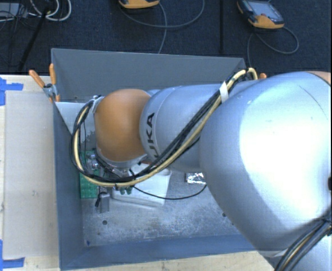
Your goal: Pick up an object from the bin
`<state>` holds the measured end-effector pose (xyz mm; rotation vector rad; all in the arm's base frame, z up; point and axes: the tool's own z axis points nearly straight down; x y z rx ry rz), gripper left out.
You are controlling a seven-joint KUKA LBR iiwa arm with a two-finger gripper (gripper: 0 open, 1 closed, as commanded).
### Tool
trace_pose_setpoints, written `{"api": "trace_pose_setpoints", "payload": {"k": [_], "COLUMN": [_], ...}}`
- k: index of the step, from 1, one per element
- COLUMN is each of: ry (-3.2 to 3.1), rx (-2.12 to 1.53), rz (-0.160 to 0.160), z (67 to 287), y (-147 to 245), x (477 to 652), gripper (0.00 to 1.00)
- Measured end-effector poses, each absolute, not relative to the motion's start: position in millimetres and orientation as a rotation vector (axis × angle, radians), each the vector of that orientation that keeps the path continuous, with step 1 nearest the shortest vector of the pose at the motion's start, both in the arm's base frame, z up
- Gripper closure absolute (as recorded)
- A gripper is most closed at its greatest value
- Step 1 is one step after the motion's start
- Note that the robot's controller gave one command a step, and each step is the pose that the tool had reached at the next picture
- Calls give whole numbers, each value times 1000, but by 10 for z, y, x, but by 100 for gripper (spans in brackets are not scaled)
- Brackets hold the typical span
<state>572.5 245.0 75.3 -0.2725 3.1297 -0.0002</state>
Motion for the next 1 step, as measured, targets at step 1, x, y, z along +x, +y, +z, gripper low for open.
{"api": "trace_pose_setpoints", "payload": {"k": [1], "ry": [3130], "rx": [-268], "rz": [1], "z": [781], "y": [2451], "x": [5729], "gripper": [100]}}
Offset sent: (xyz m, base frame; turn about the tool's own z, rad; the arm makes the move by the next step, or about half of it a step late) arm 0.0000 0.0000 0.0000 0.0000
